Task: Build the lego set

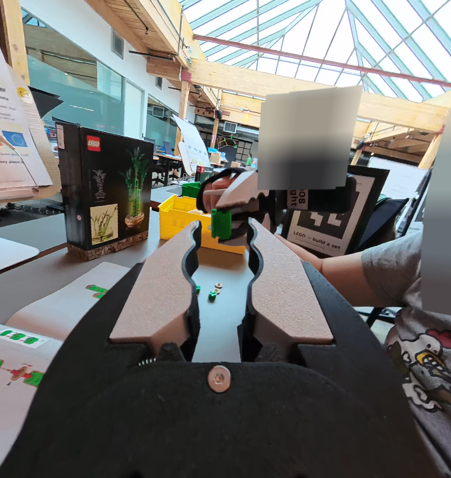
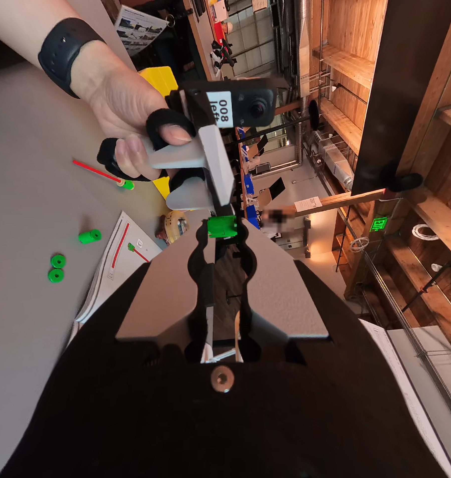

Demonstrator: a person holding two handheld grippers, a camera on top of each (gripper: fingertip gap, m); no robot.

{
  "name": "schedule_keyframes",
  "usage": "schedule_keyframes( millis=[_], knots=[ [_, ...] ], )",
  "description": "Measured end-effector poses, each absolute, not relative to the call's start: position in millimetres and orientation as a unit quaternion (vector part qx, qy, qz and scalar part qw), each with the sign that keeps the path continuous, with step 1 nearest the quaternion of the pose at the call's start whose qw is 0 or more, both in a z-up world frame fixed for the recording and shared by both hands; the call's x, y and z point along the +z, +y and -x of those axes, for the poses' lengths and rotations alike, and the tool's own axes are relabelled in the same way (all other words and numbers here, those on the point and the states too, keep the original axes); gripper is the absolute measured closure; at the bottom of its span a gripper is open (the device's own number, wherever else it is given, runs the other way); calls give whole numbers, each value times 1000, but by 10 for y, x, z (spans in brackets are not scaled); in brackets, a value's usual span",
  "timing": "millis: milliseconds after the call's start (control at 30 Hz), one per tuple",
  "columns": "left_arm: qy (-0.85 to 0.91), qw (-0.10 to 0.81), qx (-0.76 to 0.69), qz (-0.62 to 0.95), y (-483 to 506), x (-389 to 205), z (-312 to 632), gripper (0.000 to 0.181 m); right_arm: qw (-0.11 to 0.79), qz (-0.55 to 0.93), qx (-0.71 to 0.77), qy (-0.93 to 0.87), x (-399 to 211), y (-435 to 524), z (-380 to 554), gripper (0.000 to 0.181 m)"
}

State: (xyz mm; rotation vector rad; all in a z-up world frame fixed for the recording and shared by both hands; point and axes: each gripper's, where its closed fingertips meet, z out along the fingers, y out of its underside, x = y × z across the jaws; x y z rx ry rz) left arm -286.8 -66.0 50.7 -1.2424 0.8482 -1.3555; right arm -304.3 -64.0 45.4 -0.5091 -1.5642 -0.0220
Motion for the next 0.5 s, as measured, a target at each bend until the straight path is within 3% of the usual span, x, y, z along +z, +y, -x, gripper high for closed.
schedule_keyframes(
  millis=[167,400,500],
  knots=[
    [356,518,-576,523,-644,475,2880,167,676,225,-10,-702,399,-659,3103,160],
    [372,544,-530,534,-605,447,2876,168,693,229,-26,-683,452,-595,3135,159],
    [368,592,-490,524,-555,530,2984,167,698,275,-47,-660,544,-420,3051,136]
  ],
)
